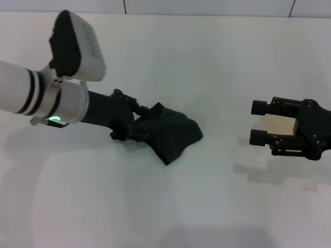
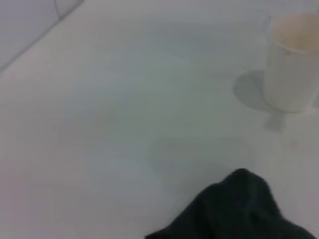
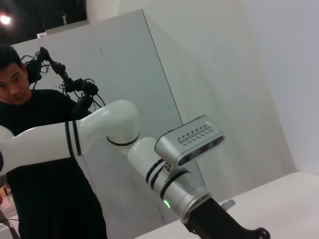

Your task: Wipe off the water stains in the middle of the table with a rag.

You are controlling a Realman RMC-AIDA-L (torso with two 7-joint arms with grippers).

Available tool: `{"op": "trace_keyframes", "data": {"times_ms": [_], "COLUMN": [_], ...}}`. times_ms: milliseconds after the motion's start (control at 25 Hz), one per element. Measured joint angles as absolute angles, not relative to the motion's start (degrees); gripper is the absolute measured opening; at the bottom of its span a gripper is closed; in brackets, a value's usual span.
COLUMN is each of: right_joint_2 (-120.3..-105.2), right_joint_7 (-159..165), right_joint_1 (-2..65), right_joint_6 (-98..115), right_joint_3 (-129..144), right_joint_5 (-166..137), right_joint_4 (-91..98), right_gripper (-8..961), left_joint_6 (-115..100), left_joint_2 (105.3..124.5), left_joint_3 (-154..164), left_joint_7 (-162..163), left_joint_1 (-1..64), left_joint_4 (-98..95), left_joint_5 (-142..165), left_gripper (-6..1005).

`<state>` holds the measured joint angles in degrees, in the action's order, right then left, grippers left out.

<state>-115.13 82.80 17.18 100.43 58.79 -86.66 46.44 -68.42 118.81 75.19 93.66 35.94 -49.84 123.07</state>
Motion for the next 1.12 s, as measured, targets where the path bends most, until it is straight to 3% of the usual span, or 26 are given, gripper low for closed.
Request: {"op": "trace_keyframes", "data": {"times_ms": [160,560,1120], "right_joint_2": [-115.14,-115.13,-115.00], "right_joint_7": [83.3,83.4,82.8], "right_joint_1": [17.2,17.0,16.7], "right_joint_6": [100.1,98.7,96.0], "right_joint_3": [58.8,58.9,58.8], "right_joint_5": [-86.7,-85.5,-85.9], "right_joint_4": [46.5,46.4,46.5], "right_gripper": [752,752,752], "left_joint_6": [-69.3,-81.4,-97.1], "left_joint_2": [118.64,117.97,113.47], "left_joint_3": [72.8,54.4,47.6], "left_joint_7": [92.3,79.9,71.5], "left_joint_1": [34.8,34.6,33.6], "left_joint_4": [-51.5,-50.4,-44.4], "left_joint_5": [122.5,118.7,115.6], "left_gripper": [492,483,481]}}
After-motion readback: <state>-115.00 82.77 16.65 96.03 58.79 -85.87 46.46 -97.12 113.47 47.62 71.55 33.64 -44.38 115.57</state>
